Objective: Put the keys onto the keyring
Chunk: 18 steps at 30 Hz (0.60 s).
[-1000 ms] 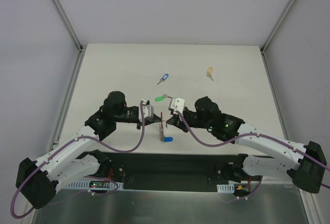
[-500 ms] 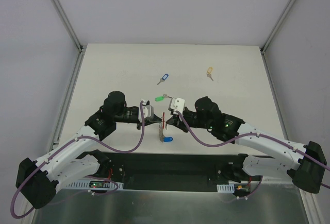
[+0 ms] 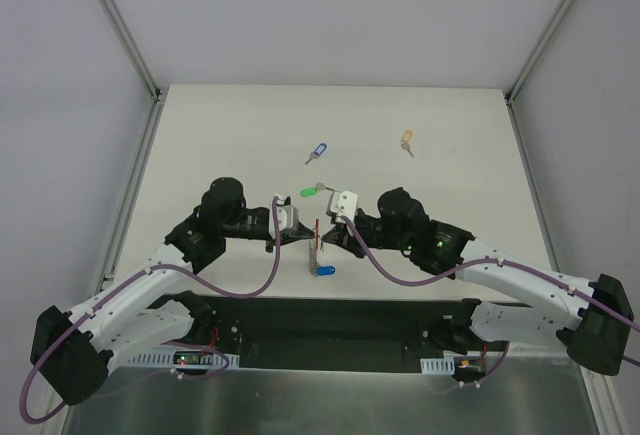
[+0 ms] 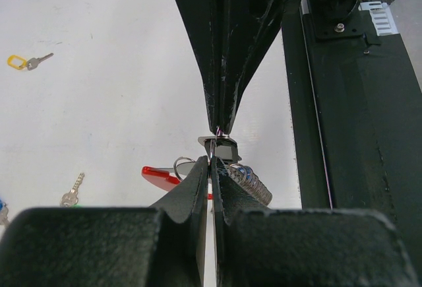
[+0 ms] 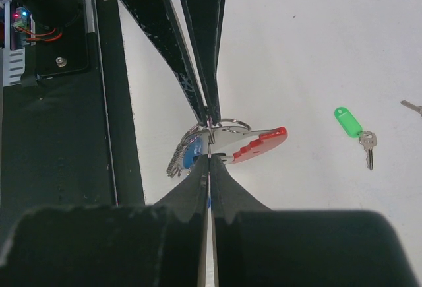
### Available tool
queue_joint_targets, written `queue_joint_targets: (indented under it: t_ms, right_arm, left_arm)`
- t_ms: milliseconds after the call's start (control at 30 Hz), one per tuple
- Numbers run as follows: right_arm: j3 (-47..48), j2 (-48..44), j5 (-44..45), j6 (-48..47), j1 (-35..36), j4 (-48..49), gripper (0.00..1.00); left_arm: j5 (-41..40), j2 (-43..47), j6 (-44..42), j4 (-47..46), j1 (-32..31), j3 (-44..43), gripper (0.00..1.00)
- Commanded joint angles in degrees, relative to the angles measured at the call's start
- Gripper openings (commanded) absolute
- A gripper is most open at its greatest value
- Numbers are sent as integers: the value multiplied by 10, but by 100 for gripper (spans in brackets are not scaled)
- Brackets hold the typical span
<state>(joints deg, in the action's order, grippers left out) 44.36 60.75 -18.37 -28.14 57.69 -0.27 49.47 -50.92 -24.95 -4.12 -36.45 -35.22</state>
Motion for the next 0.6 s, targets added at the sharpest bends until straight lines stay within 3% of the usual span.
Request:
queue_joint_targets:
  t_ms: [0, 567]
  right_arm:
    - [7, -5, -4, -4, 4, 24, 1]
    - [-7, -24, -3, -2, 3, 13, 1]
  left_arm:
    - [34, 0, -8, -33, -6, -15, 0]
    - [5, 9, -13, -31, -6, -10, 0]
